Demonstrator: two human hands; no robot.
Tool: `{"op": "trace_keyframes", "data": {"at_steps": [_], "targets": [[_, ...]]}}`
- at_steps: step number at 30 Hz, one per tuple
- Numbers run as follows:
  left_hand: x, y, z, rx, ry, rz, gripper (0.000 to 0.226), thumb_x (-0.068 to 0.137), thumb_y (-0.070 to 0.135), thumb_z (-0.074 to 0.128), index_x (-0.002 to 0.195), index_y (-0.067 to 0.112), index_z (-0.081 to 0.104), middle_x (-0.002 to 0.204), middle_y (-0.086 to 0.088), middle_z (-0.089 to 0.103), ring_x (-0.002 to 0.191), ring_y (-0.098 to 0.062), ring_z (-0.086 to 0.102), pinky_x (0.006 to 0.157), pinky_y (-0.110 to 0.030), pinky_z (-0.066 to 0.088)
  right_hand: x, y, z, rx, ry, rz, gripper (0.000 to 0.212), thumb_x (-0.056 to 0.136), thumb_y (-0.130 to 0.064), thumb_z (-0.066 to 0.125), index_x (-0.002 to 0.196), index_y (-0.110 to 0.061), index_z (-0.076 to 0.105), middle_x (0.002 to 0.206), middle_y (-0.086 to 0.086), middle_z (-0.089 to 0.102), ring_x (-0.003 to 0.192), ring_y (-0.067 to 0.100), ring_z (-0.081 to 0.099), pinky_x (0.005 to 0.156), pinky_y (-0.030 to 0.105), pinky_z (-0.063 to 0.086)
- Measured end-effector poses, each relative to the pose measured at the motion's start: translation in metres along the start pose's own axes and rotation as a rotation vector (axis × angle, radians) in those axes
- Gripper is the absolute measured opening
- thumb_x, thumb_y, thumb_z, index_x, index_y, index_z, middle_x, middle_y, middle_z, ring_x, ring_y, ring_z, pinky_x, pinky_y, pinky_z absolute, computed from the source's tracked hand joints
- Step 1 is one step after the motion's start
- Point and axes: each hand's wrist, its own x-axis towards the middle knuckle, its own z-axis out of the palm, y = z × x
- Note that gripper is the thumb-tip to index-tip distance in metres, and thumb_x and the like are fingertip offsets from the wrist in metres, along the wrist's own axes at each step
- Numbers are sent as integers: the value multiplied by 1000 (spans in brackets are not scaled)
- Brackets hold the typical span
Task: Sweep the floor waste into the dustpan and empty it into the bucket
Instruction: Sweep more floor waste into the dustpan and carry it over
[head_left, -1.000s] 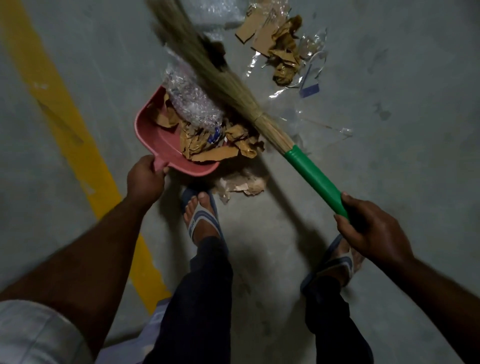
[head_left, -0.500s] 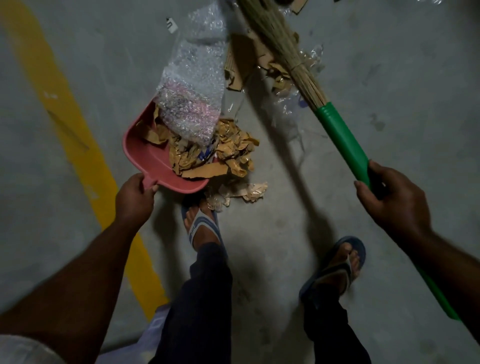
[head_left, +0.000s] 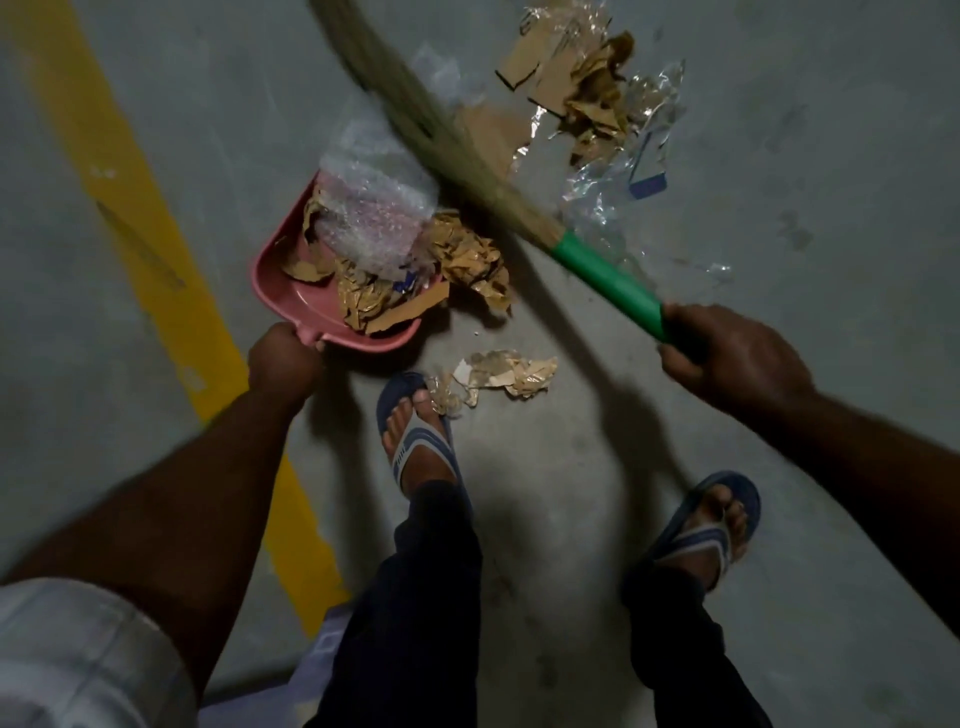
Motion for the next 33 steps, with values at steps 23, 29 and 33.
{"op": "trace_keyframes", "data": {"at_steps": [23,29,33], "targets": [[4,-33,-1,72,-18,117,22,98,22,55,94,2,63,96,-24,65,91,-42,61,72,-38,40,-73,19,49,85,47,179,54,80,-20,79,130,-12,62,110,18,67,93,38,67,75,42,53],[4,-7,4,87,-42,182,27,92,22,64,107,0,66,108,-26,67,103,-44,61,83,-41,45,-86,-3,91,116,-23,32,53,86,-41,67,131,-16,60,105,11,67,85,32,69,69,37,54],[-5,-3,7,14,-31,158,32,91,23,66,117,4,65,112,-22,67,105,-41,61,85,-40,46,-89,-18,93,178,2,30,53,84,-30,75,133,-17,59,107,11,68,86,33,69,70,38,55]]}}
